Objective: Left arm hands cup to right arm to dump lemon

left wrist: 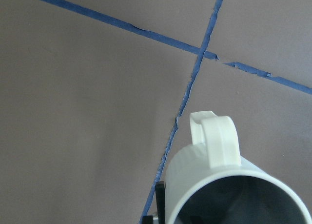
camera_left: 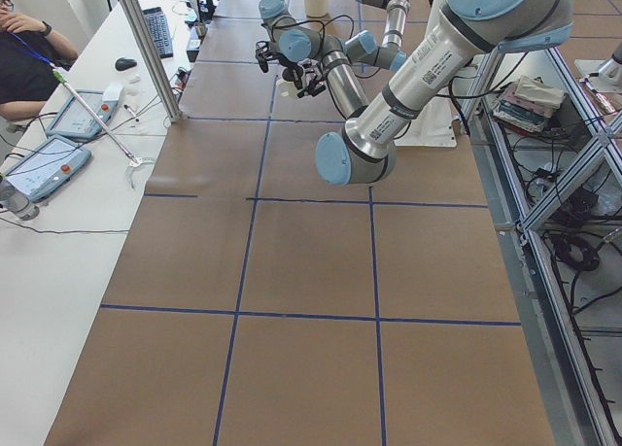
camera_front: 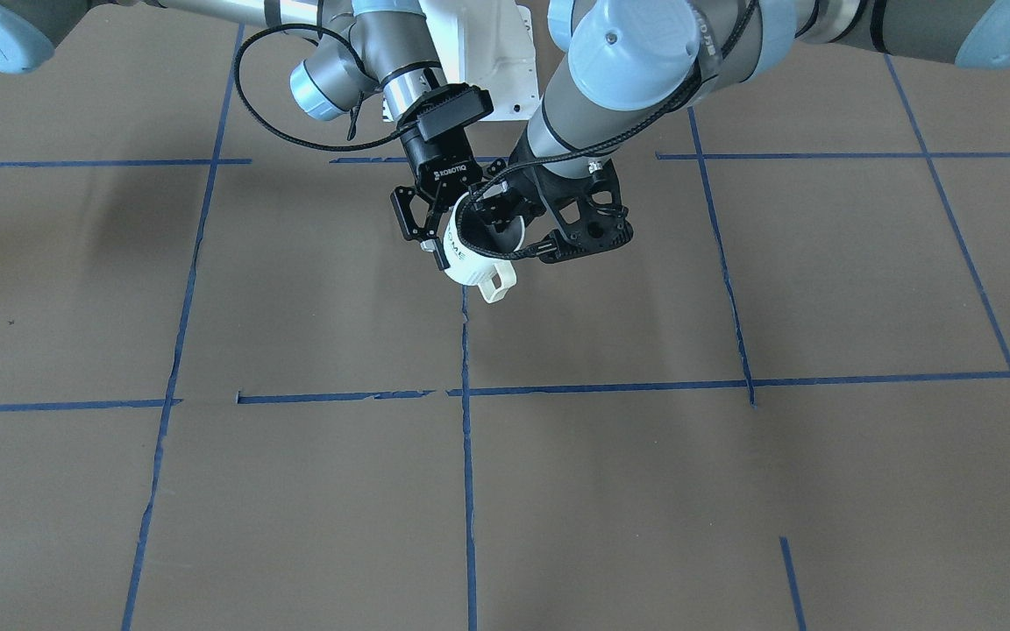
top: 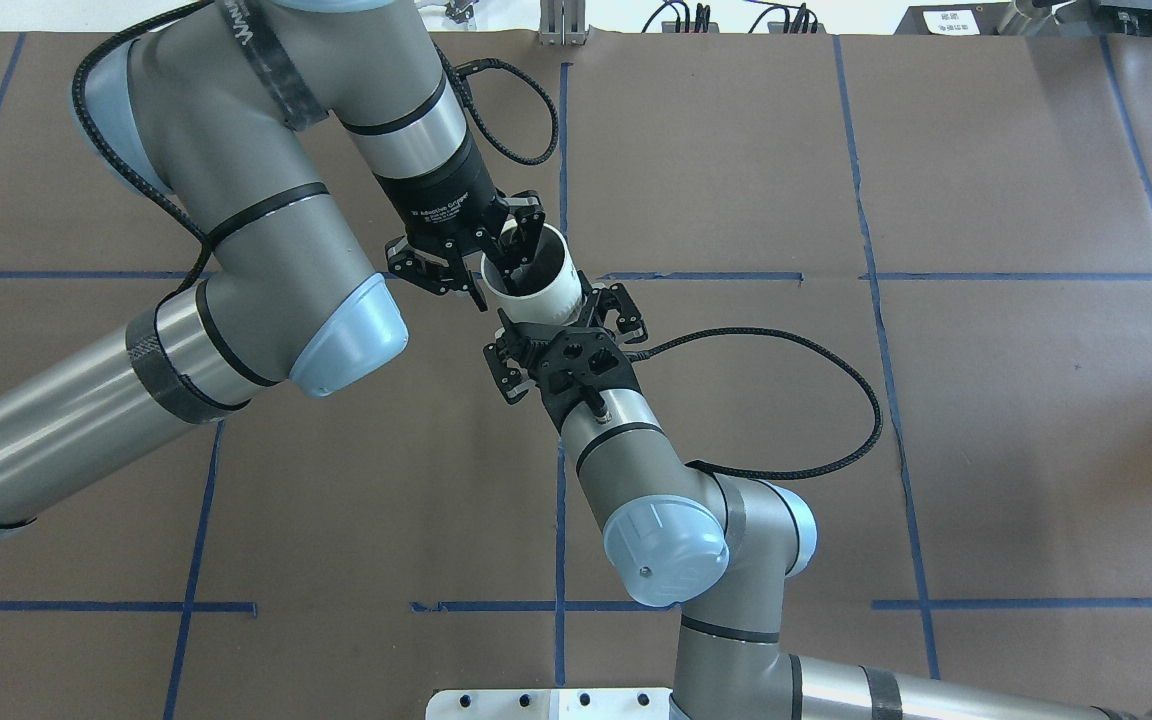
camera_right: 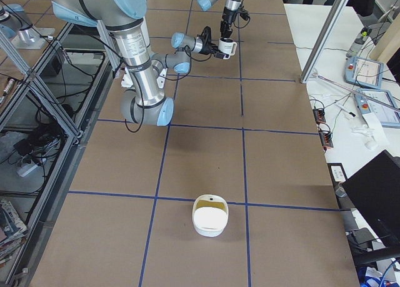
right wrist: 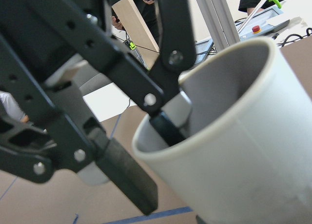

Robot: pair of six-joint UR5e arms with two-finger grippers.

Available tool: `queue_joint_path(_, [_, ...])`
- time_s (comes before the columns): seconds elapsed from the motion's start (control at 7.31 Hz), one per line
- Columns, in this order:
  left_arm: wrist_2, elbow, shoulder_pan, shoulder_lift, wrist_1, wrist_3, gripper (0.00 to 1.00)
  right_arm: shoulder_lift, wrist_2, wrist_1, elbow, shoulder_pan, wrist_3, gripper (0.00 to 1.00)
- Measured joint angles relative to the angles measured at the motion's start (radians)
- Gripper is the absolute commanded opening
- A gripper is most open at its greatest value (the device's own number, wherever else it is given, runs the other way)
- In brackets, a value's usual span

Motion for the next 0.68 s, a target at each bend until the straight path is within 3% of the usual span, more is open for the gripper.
queue_joint_path(0.27, [0.0, -0.002, 0.0, 0.003, 0.0, -0.001, 0.22, -0.001, 0.0, 0.0, 0.0, 0.0, 0.0, 0.38])
queue_joint_path(0.41, [0.0, -0.002, 0.0, 0.003, 0.0, -0.002, 0.03, -0.002, 0.001, 0.0, 0.0, 0.0, -0.001, 0.42])
queue_joint_path(0.55, [-0.001, -0.003, 0.0, 0.003, -0.001, -0.004, 0.0, -0.001, 0.001, -0.001, 0.0, 0.0, -0.001, 0.81])
queue_joint_path(0.68, [-0.001, -0.003, 0.0, 0.003, -0.001, -0.004, 0.0, -0.001, 0.001, -0.001, -0.003, -0.001, 0.0, 0.98])
